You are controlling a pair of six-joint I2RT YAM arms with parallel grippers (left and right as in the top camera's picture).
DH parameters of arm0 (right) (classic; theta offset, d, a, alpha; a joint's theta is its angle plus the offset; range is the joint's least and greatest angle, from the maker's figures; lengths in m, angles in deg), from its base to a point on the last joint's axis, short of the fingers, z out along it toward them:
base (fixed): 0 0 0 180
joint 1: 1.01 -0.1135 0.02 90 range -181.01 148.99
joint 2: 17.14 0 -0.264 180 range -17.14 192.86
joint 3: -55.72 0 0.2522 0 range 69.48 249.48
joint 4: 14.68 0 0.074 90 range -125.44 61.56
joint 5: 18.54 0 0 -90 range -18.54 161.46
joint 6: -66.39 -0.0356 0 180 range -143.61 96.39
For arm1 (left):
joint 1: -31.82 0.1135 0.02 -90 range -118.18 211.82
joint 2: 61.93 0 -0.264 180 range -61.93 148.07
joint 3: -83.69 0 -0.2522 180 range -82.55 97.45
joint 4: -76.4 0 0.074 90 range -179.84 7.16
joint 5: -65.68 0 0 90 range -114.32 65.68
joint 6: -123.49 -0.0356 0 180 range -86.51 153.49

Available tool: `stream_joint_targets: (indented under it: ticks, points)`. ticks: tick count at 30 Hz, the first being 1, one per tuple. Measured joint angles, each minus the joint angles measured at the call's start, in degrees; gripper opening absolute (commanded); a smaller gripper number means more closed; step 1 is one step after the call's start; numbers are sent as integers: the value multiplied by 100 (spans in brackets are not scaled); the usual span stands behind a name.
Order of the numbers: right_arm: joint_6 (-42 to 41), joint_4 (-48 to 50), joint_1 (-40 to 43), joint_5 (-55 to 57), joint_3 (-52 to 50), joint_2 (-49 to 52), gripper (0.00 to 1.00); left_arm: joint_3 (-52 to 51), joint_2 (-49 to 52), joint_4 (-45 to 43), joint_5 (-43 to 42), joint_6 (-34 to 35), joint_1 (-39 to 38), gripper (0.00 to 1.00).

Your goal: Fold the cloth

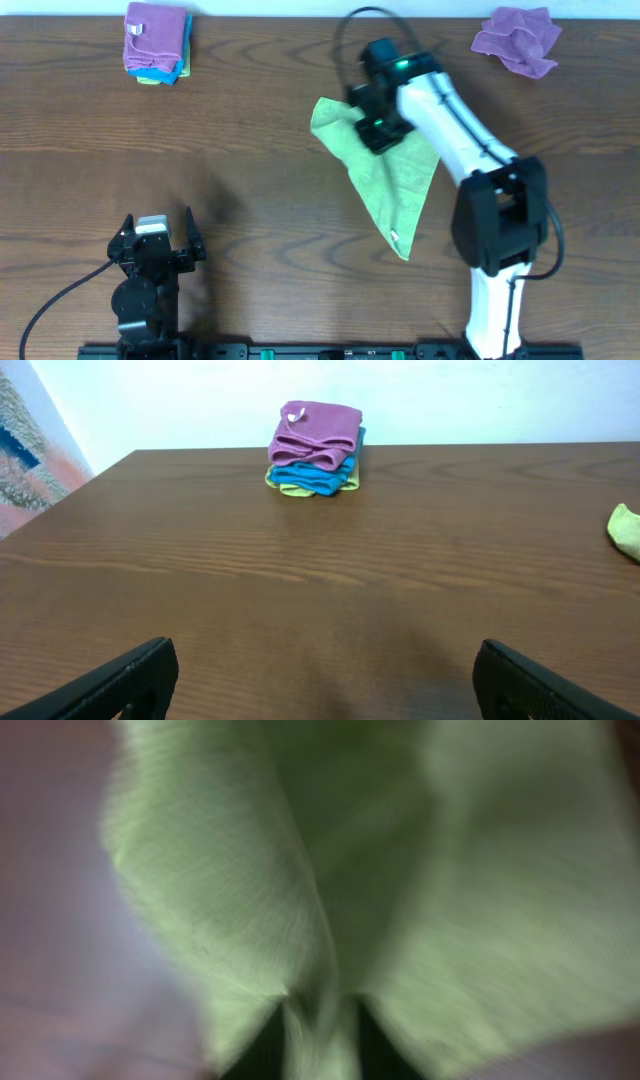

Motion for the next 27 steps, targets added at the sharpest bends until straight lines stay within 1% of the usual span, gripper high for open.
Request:
stream_joint_targets:
  ticks: [1, 2, 3, 5, 7, 10, 14, 20, 27]
  points:
    - [-122, -31, 153, 111, -9, 2, 60, 0, 0, 0, 0, 0, 0, 95]
    - [-170, -68, 227, 184, -13, 7, 61, 0, 0, 0, 0, -2, 0, 95]
    - [-223, -94, 247, 227, -15, 7, 59, 0, 0, 0, 0, 0, 0, 95]
    - [-280, -118, 229, 275, -22, 7, 50, 0, 0, 0, 0, 0, 0, 95]
    - [-323, -114, 166, 271, -22, 7, 44, 0, 0, 0, 0, 0, 0, 95]
    - [-367, -85, 24, 262, -24, 7, 43, 0, 0, 0, 0, 0, 0, 95]
    - [-317, 186, -308, 264, -92, 7, 44, 0, 0, 0, 0, 0, 0, 95]
    - [-192, 619, -743, 579, -590, 9, 47, 0, 0, 0, 0, 0, 0, 95]
    - [-260, 907, -940, 1373, -822, 20, 41, 0, 0, 0, 0, 0, 0, 95]
